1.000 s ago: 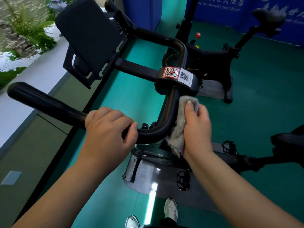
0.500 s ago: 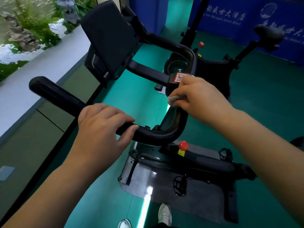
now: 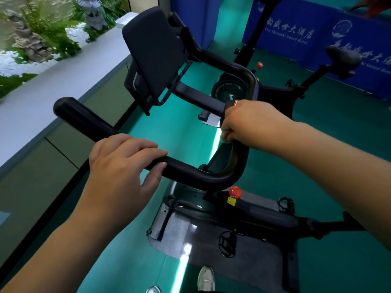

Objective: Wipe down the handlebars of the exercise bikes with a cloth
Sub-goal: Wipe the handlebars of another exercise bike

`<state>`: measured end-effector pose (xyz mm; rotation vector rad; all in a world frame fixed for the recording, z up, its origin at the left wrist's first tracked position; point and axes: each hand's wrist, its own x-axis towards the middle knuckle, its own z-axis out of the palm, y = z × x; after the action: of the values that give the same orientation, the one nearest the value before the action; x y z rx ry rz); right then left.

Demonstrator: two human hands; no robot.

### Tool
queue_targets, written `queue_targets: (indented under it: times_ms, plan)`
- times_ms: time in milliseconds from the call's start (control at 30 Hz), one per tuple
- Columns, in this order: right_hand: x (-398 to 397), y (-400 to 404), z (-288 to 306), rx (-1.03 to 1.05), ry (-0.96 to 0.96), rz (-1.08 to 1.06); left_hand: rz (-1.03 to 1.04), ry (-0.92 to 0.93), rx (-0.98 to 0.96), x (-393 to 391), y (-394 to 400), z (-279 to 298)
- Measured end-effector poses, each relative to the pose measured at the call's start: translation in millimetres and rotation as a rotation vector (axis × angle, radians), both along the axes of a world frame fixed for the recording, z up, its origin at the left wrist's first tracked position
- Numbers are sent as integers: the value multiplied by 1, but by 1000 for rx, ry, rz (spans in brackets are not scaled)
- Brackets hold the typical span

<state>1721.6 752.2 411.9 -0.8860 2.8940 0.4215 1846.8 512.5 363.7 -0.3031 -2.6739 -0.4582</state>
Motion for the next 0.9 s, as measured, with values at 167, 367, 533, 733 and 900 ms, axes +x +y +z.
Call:
queue_targets:
  times_ms: [167, 367, 533, 733, 900]
  plan:
    - [23, -18, 8, -17, -399, -57, 1, 5, 4, 2, -3, 0]
    - [19, -21, 18, 40, -334, -140, -8, -4, 4, 5, -10, 1]
    - [38, -35, 7, 28, -384, -185, 35, 60, 19, 8, -20, 4]
    - [49, -50, 1, -170, -448, -304, 112, 141, 46, 11, -35, 16]
    - [48, -66, -1, -363, -530, -366, 107, 150, 41, 9, -40, 18]
